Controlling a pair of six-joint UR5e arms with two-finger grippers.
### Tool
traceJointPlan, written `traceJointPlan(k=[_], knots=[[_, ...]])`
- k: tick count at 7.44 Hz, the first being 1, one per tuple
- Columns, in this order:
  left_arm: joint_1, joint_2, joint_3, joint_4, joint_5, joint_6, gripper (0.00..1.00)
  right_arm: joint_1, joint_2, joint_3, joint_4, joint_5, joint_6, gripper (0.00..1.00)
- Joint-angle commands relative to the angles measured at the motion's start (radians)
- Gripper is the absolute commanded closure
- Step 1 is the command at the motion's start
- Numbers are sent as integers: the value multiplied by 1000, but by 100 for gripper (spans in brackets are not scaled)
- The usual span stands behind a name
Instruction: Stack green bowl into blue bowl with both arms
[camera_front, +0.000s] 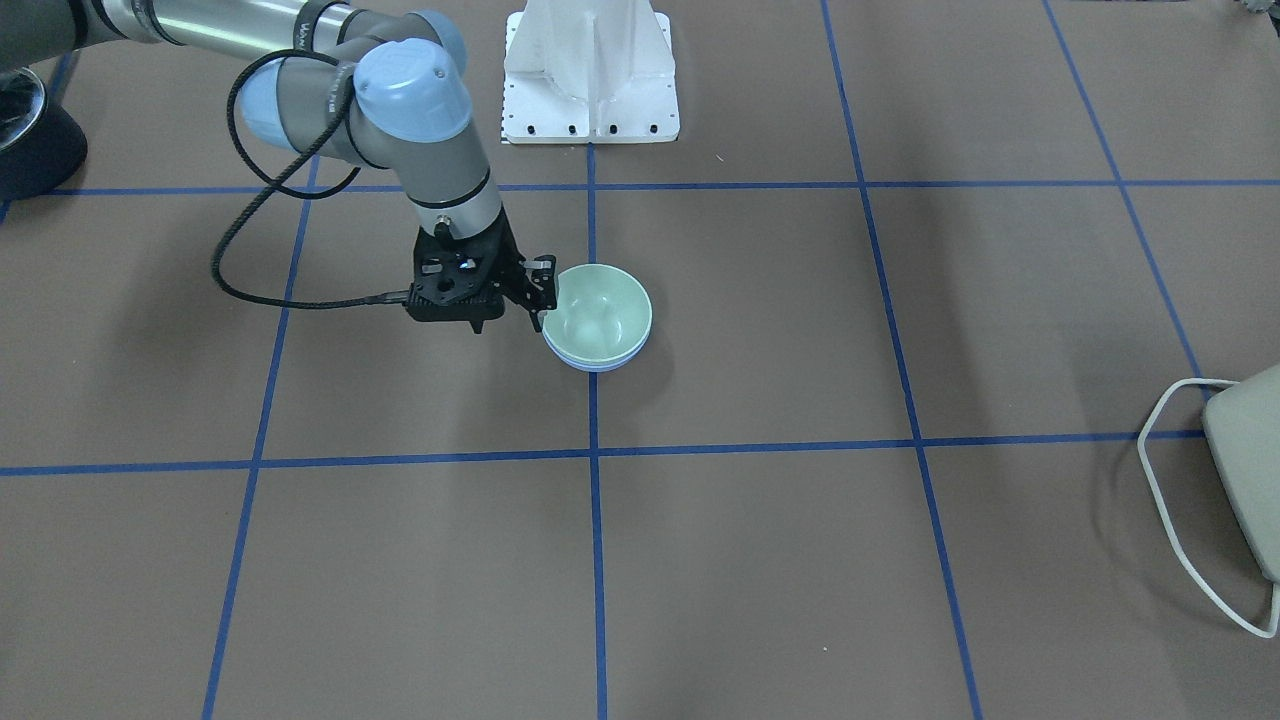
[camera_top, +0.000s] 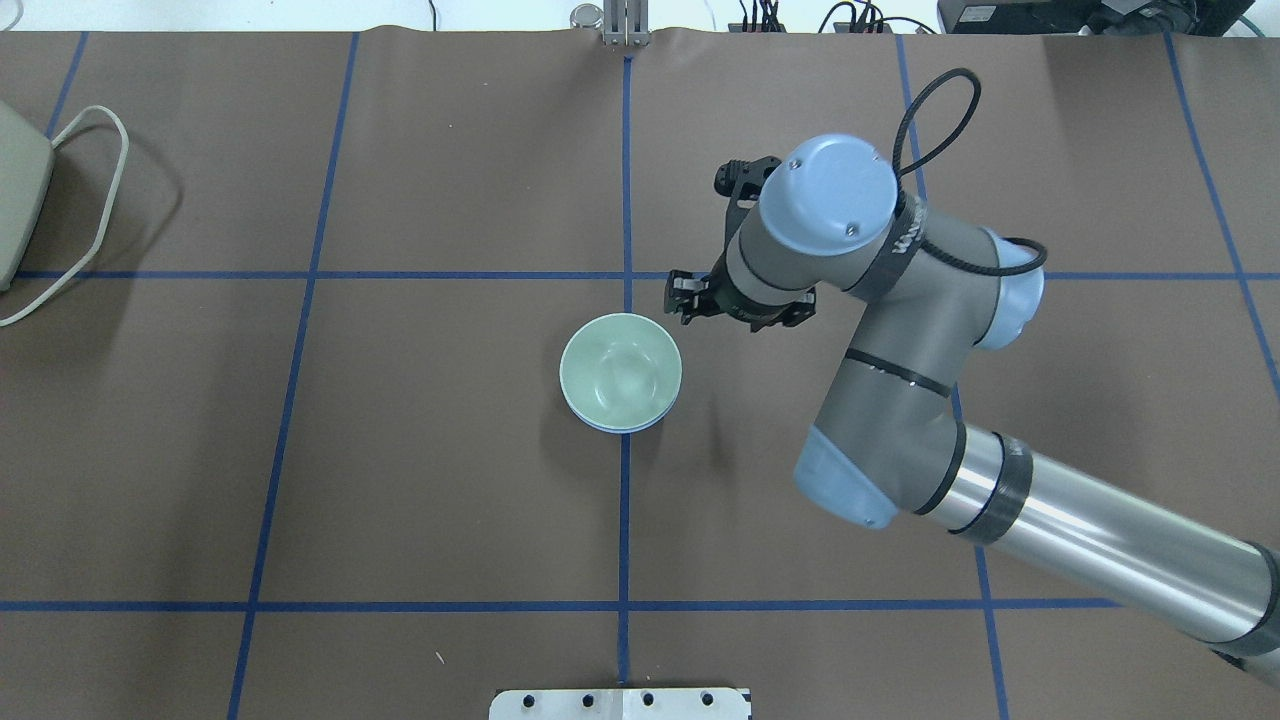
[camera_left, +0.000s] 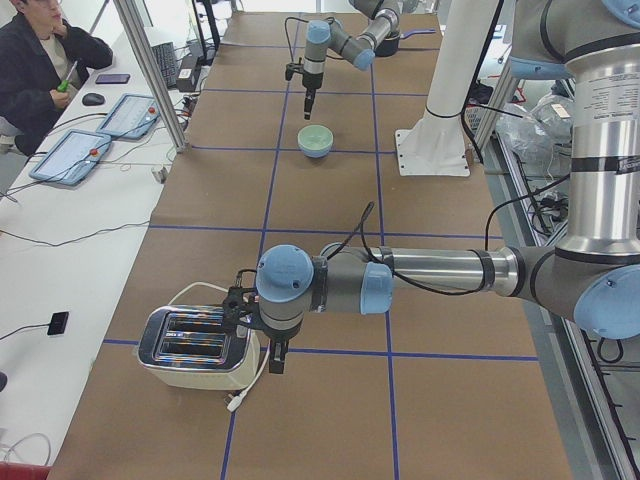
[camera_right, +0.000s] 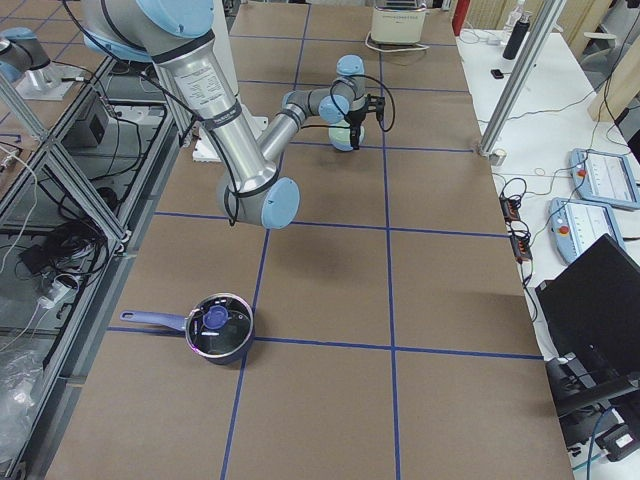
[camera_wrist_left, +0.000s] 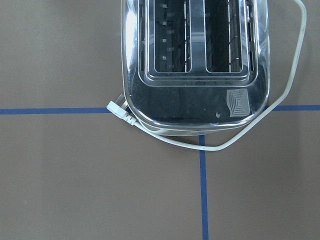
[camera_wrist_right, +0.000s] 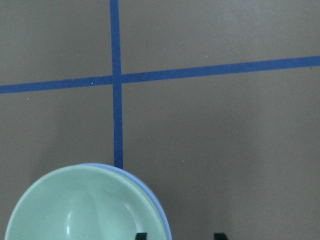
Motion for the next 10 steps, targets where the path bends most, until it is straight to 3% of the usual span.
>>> traceJointPlan(k=[1,3,5,7,10], knots=[[0,0,-2,0,2,0,2,193,-72,0,-1,119,-219,0],[3,-1,-10,-3,-10,-50,2,393,-226,-1,2,259,-553,0],[101,-12,-16,-55,3,-132,2,577,-431,3,5,348,-857,0],[110,-18,-21,-55,3,-127,2,767,-636,3,2,353,-1109,0],[109,-20,-22,-55,2,-126,2,946,-770,-1,-27,353,-1320,0]])
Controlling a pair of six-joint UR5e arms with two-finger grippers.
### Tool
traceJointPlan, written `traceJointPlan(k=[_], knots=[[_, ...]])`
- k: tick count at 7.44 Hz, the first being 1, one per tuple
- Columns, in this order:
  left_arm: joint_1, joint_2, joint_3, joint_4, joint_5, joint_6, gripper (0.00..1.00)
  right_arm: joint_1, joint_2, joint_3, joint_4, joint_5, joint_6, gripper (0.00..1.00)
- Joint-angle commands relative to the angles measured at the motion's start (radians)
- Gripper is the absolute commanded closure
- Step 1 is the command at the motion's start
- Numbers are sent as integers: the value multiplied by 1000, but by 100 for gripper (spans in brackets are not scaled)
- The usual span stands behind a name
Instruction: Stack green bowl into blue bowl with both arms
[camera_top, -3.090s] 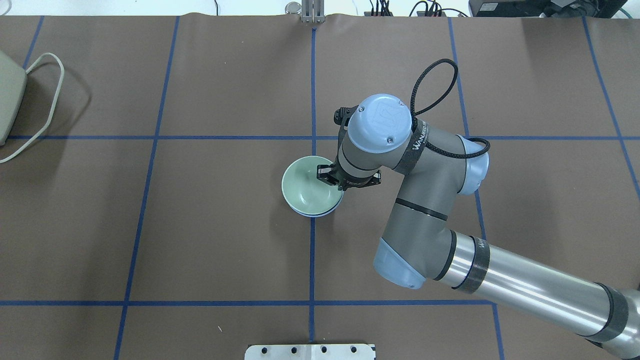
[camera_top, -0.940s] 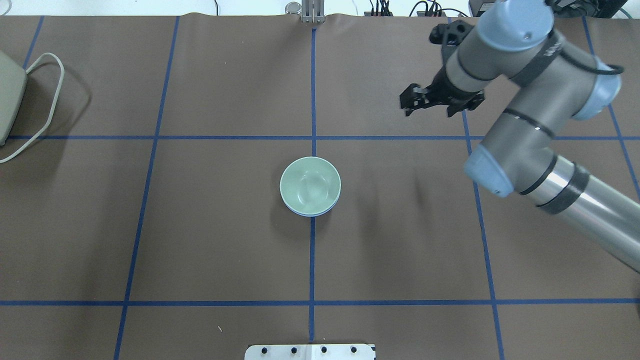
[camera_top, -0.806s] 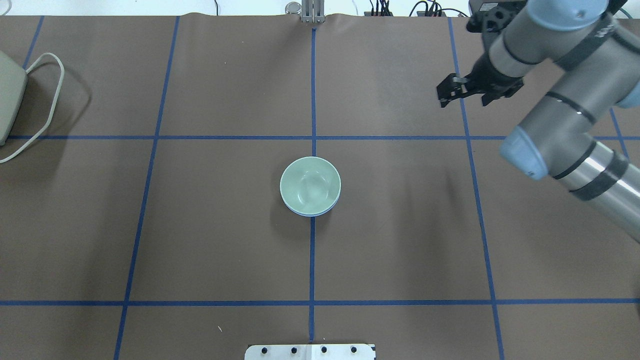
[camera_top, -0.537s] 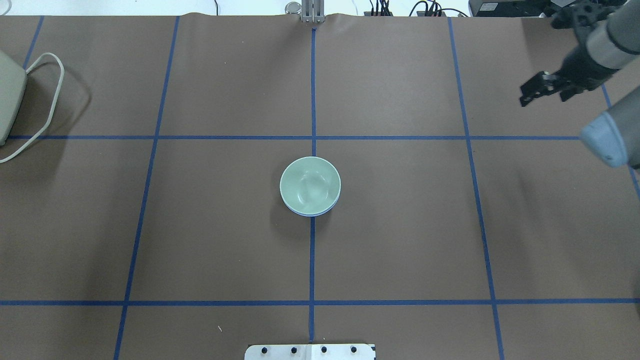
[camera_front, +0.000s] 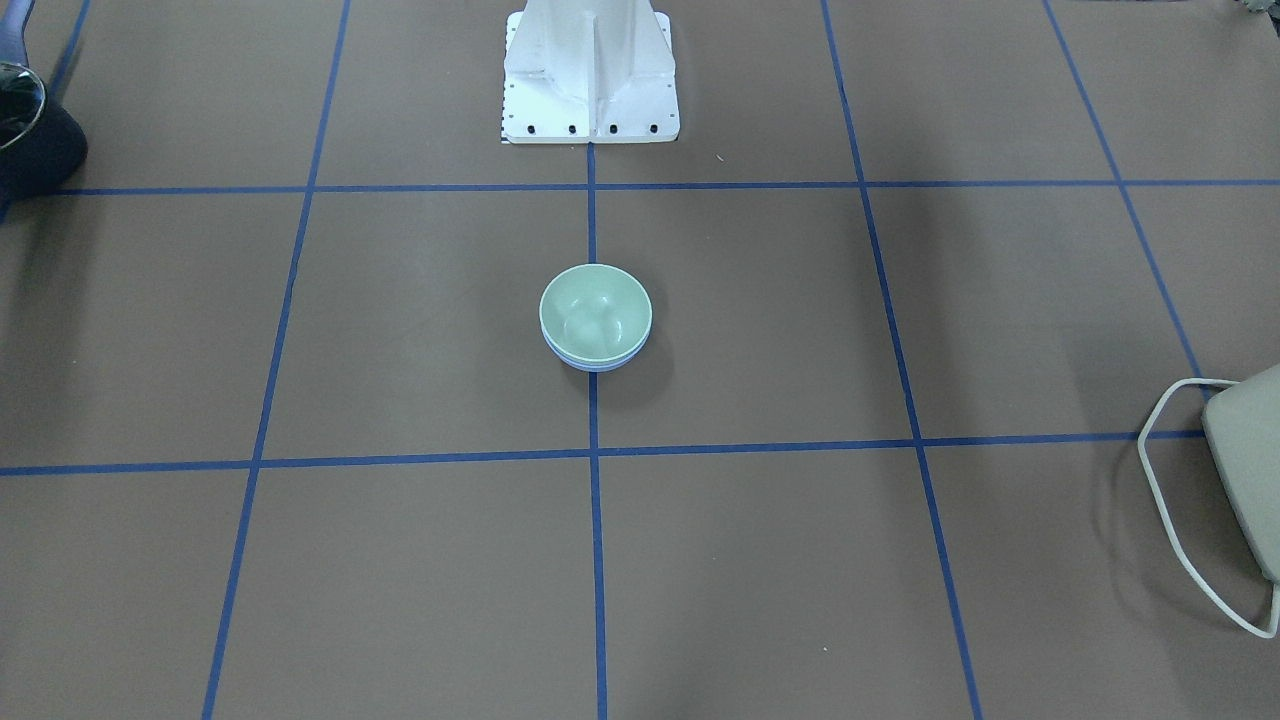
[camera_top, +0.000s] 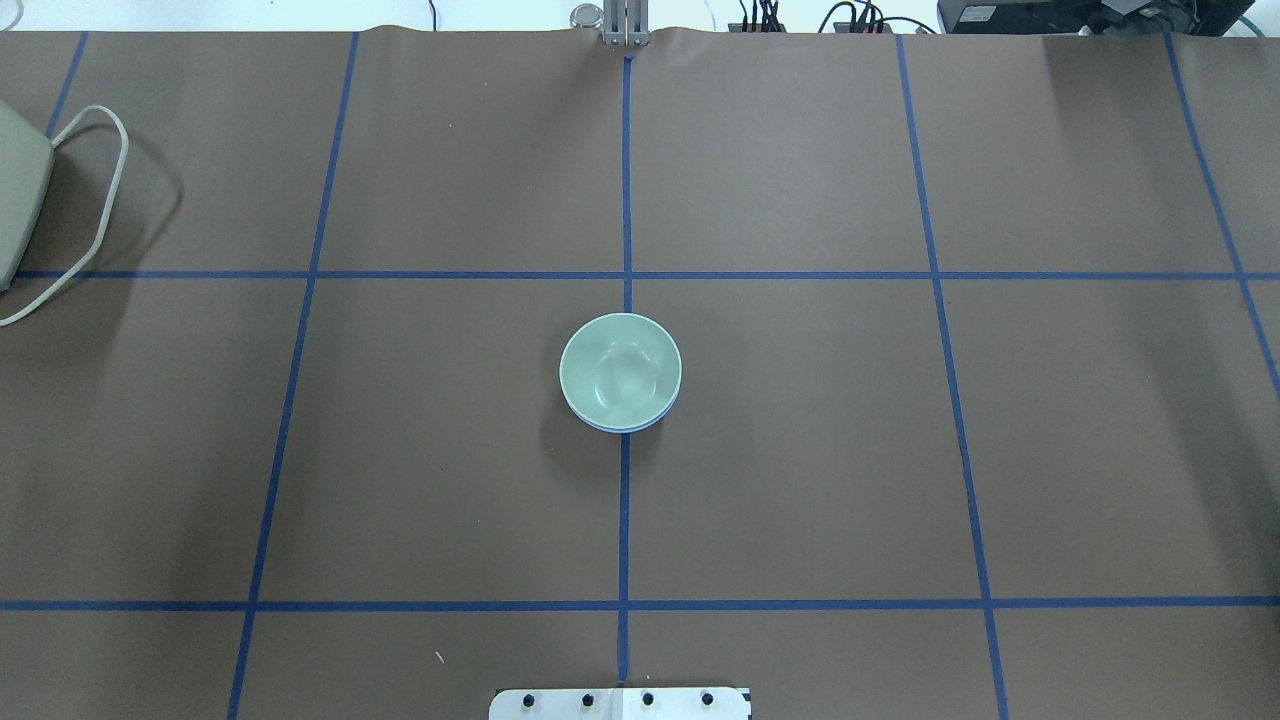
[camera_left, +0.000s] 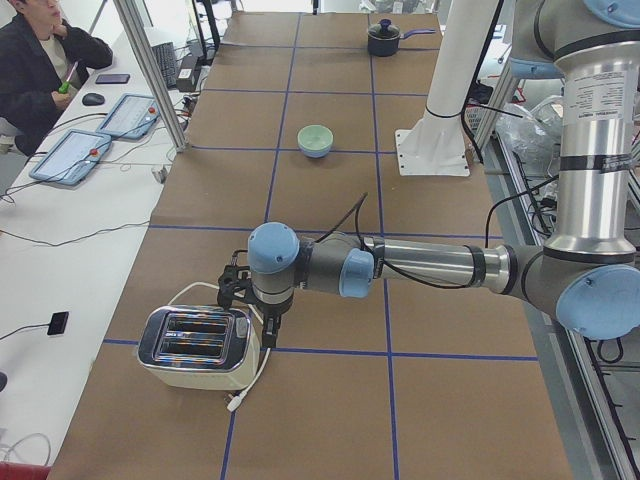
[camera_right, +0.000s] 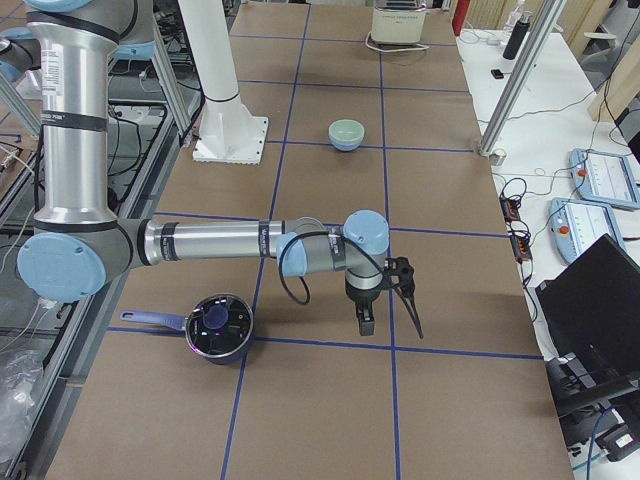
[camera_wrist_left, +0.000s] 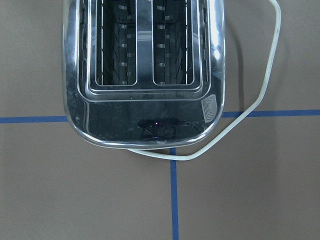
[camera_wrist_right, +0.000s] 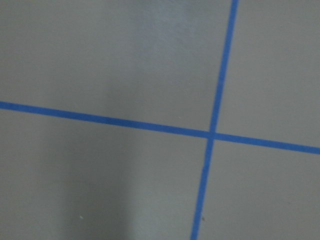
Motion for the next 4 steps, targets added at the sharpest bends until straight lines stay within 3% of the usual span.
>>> traceJointPlan(k=[1,4], knots=[[1,-1,-1,3,1,-3,2,79,-61,-3,-67,-7,-82,0],[-4,19,7,-3,-14,-8,2,82,-64,-4,-78,-7,-74,0]])
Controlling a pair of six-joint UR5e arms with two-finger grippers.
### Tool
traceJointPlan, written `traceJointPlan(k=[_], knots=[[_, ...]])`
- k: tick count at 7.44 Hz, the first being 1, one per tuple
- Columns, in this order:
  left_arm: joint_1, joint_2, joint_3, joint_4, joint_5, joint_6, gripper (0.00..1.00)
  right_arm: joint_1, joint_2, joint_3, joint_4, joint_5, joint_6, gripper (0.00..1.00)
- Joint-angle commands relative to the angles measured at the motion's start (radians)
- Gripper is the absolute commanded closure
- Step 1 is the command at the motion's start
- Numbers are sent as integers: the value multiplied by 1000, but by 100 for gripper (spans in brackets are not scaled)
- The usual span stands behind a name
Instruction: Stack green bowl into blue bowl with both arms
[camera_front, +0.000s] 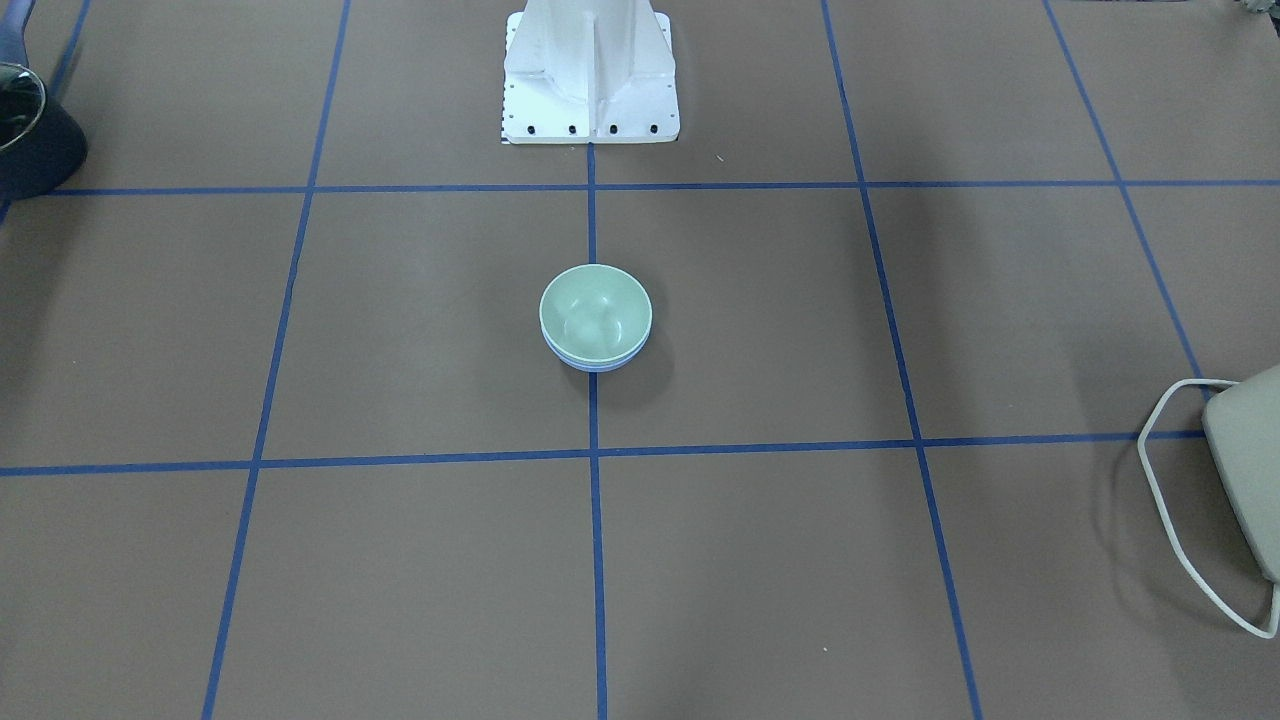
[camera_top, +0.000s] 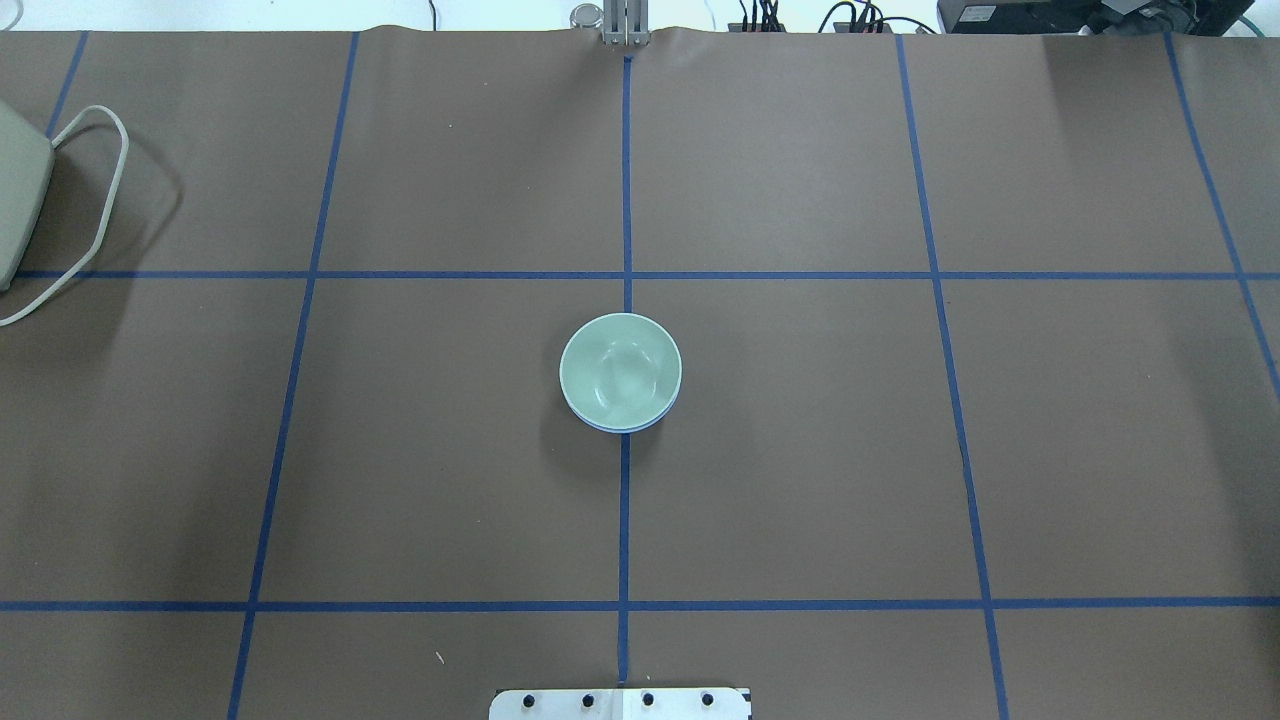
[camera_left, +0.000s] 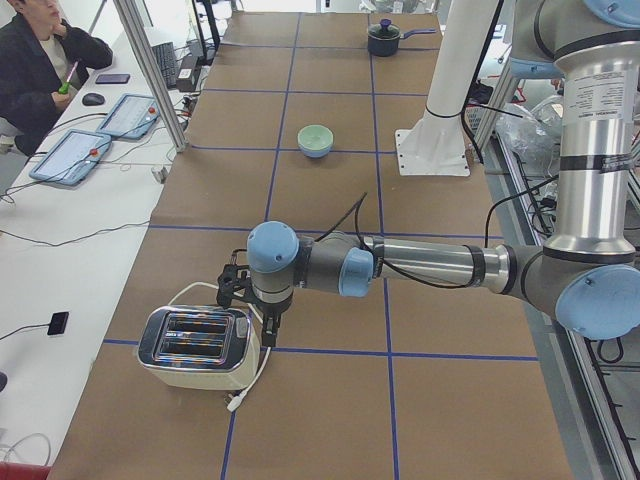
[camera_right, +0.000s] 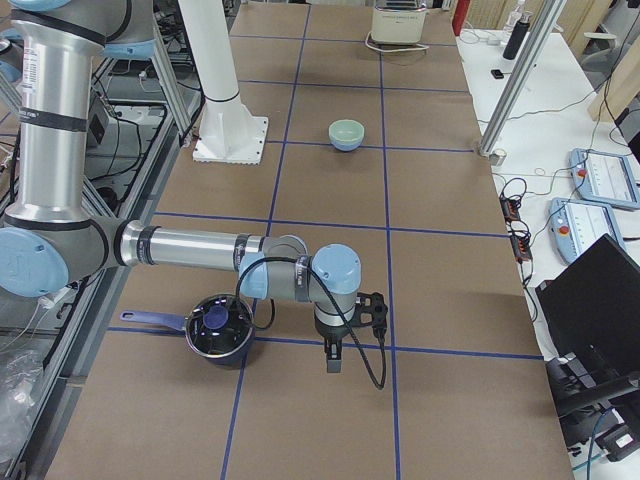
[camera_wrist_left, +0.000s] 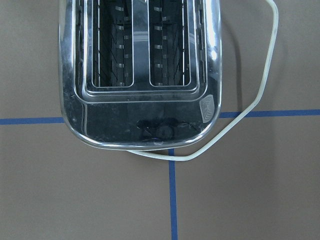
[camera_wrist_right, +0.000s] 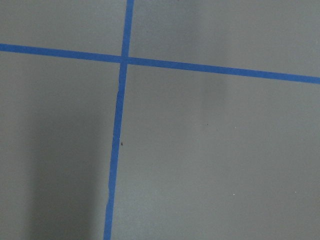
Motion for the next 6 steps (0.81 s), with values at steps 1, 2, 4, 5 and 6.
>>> traceJointPlan(k=[1,2,4,5,6], knots=[[-3,26,5,-4,5,4,2,0,-7,0,-2,0,3,0],[-3,31,8,-3,5,4,2,0,-7,0,1,7,1,0],[-3,51,-3,-3,7,7,2,0,-10,-2,5,0,1,0],[-3,53,-2,-3,7,7,2,0,-11,-2,5,-2,1,0],[-3,53,-2,-3,7,7,2,0,-11,-5,7,0,1,0]])
